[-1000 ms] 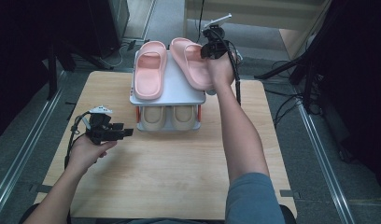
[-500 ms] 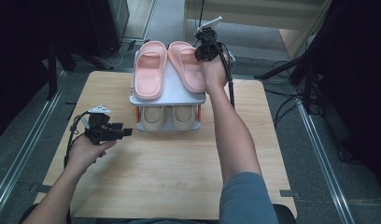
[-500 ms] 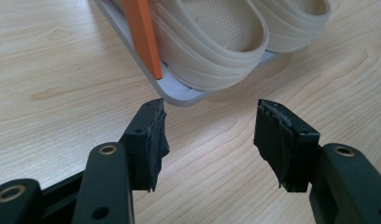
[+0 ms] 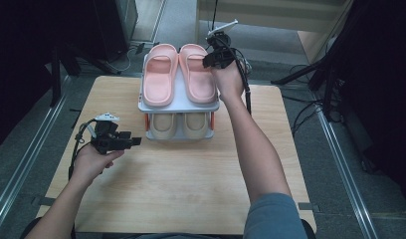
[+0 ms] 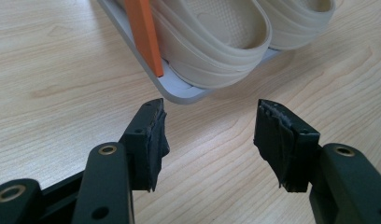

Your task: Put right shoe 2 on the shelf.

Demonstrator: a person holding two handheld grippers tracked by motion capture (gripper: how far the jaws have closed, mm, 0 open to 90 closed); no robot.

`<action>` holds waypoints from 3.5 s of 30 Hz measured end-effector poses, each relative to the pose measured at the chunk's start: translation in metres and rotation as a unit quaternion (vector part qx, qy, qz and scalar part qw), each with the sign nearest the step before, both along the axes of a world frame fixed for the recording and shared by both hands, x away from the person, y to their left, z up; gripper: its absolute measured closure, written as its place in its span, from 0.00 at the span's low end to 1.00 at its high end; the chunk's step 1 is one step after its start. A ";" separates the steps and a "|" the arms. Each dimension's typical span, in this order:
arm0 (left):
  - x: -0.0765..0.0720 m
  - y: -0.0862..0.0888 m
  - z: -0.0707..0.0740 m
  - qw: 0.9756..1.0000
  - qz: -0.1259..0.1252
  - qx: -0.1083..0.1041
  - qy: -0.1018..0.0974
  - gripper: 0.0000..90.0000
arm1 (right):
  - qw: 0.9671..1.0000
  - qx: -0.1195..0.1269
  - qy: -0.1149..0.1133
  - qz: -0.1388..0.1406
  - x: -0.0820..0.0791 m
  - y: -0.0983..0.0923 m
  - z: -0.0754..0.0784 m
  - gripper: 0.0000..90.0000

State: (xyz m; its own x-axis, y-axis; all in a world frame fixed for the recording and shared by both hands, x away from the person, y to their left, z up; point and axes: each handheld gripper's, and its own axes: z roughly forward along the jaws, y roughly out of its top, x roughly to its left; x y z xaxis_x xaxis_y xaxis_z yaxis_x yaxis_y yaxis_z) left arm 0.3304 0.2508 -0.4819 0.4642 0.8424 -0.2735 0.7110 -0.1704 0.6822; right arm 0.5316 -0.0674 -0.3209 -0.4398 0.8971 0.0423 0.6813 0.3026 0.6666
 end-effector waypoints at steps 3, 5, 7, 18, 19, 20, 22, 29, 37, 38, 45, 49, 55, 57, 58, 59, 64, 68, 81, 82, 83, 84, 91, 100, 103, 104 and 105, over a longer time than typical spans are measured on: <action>0.000 0.000 0.000 1.000 -0.001 0.003 0.001 0.48 | 1.000 0.003 -0.004 0.006 -0.005 -0.001 -0.003 0.70; 0.000 0.000 0.000 1.000 -0.001 0.003 0.002 0.48 | 1.000 0.009 -0.003 0.009 -0.009 -0.003 -0.005 0.70; 0.000 0.000 0.000 1.000 0.001 0.001 0.002 0.48 | 1.000 0.026 0.002 0.014 -0.012 -0.005 -0.006 0.69; 0.000 0.001 0.000 1.000 0.003 -0.001 -0.001 0.48 | 0.998 0.053 -0.001 0.045 -0.030 -0.003 -0.008 0.68; 0.000 0.002 0.001 1.000 0.004 -0.002 -0.001 0.48 | 0.998 0.051 -0.004 0.047 -0.031 -0.001 -0.009 0.68; 0.000 0.003 0.001 1.000 0.005 -0.003 -0.002 0.48 | 0.998 0.049 -0.005 0.048 -0.032 0.000 -0.009 0.68; 0.000 0.004 0.001 1.000 0.006 -0.002 -0.004 0.48 | 0.998 0.043 -0.010 0.050 -0.034 0.001 -0.009 0.67; 0.001 0.006 0.001 1.000 0.009 -0.005 -0.007 0.48 | 0.997 0.052 -0.014 0.052 -0.036 -0.006 -0.012 0.65; 0.002 0.005 0.000 1.000 0.011 -0.005 -0.007 0.48 | 0.996 0.057 -0.029 0.064 -0.047 -0.021 -0.005 0.63; 0.002 0.005 0.000 1.000 0.011 -0.004 -0.007 0.48 | 0.996 0.056 -0.030 0.066 -0.048 -0.022 -0.005 0.63; 0.002 0.005 0.000 1.000 0.013 -0.003 -0.007 0.48 | 0.991 0.085 -0.046 0.097 -0.064 -0.038 -0.003 0.62; 0.002 0.005 0.000 1.000 0.013 -0.003 -0.007 0.48 | 0.989 0.085 -0.050 0.108 -0.075 -0.043 -0.004 0.63; 0.003 0.006 0.000 1.000 0.013 -0.002 -0.008 0.48 | 0.987 0.085 -0.057 0.120 -0.094 -0.053 -0.010 0.61; 0.003 0.006 0.000 1.000 0.015 -0.003 -0.009 0.48 | 0.987 0.084 -0.058 0.124 -0.100 -0.056 -0.014 0.61; 0.003 0.006 0.000 1.000 0.015 -0.002 -0.008 0.48 | 0.987 0.084 -0.059 0.125 -0.104 -0.057 -0.017 0.61; 0.004 0.006 0.000 1.000 0.013 0.001 -0.007 0.48 | 0.986 0.083 -0.062 0.127 -0.106 -0.059 -0.019 0.61; 0.005 0.005 0.000 1.000 0.014 0.001 -0.007 0.48 | 0.985 0.083 -0.063 0.136 -0.122 -0.063 -0.031 0.61; 0.005 0.004 0.000 1.000 0.013 0.003 -0.007 0.48 | 0.985 0.080 -0.062 0.141 -0.134 -0.066 -0.040 0.61; 0.006 0.002 0.000 1.000 0.012 0.006 -0.006 0.48 | 0.982 0.087 -0.063 0.154 -0.170 -0.079 -0.081 0.59; 0.006 0.002 0.000 1.000 0.011 0.007 -0.006 0.48 | 0.982 0.086 -0.063 0.155 -0.172 -0.081 -0.086 0.59; 0.006 0.002 0.000 1.000 0.010 0.008 -0.006 0.48 | 0.982 0.087 -0.062 0.154 -0.174 -0.082 -0.089 0.59; 0.006 0.002 0.000 1.000 0.010 0.007 -0.006 0.48 | 0.982 0.088 -0.062 0.153 -0.175 -0.084 -0.093 0.59; 0.007 0.000 -0.001 1.000 0.007 0.010 -0.002 0.48 | 0.982 0.100 -0.059 0.150 -0.183 -0.091 -0.121 0.60; 0.007 -0.005 -0.002 1.000 -0.003 0.017 -0.003 0.48 | 0.981 0.096 -0.066 0.155 -0.187 -0.096 -0.142 0.59; 0.007 -0.007 -0.002 1.000 -0.008 0.020 -0.005 0.48 | 0.982 0.083 -0.058 0.158 -0.187 -0.094 -0.148 0.57; 0.007 -0.008 -0.002 1.000 -0.009 0.020 -0.004 0.48 | 0.982 0.082 -0.059 0.160 -0.188 -0.094 -0.149 0.57; 0.007 -0.008 -0.002 1.000 -0.012 0.020 -0.003 0.48 | 0.982 0.081 -0.059 0.160 -0.188 -0.094 -0.151 0.57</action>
State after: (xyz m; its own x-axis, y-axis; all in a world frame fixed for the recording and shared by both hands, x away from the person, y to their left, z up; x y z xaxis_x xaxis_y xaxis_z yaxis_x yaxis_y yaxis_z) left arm 0.3374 0.2426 -0.4843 0.4861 0.8411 -0.2369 0.7021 -0.2145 0.6790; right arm 0.3438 -0.1612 -0.4715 -0.7093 0.6971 0.1045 0.4827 0.3723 0.7927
